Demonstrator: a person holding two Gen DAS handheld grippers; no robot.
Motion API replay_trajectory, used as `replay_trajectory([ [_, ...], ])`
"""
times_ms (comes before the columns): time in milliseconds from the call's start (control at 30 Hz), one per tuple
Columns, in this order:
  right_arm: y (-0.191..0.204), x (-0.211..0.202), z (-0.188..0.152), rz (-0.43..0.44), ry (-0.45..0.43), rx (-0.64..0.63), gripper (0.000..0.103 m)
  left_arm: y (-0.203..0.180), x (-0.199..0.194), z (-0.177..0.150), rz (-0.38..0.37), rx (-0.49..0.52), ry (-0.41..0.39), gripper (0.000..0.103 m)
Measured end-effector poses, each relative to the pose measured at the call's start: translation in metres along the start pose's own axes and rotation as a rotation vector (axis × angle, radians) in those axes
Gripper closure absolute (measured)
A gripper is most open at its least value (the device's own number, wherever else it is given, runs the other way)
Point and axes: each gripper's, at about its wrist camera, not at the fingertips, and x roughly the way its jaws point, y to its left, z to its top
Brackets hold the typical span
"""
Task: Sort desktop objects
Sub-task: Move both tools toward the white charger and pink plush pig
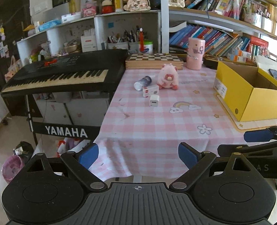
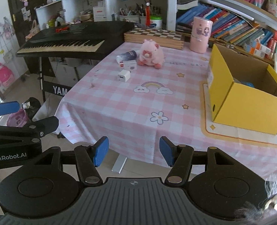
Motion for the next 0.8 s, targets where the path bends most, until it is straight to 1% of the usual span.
replay_trajectory([
  [200, -0.007, 0.015, 0.011, 0.015, 0.010, -0.010, 0.045, -0.002, 0.017, 0.009, 0.012, -0.007, 0.013, 0.009],
  [367, -0.021, 0.035, 0.031, 0.028, 0.013, -0.009, 0.045, -0.009, 0.035, 0.024, 0.027, 0.002, 0.013, 0.009],
  [433, -0.025, 0.043, 0.039, 0.032, 0.017, -0.024, 0.045, -0.011, 0.047, 0.031, 0.023, -0.013, 0.026, 0.009],
  [567, -0.040, 0.058, 0.055, 0.040, 0.030, -0.029, 0.045, -0.020, 0.066, 0.044, 0.022, -0.009, 0.047, 0.009],
  [800, -0.065, 0.086, 0.085, 0.077, 0.045, -0.049, 0.045, -0.029, 0.094, 0.067, 0.039, -0.054, 0.072, 0.009],
])
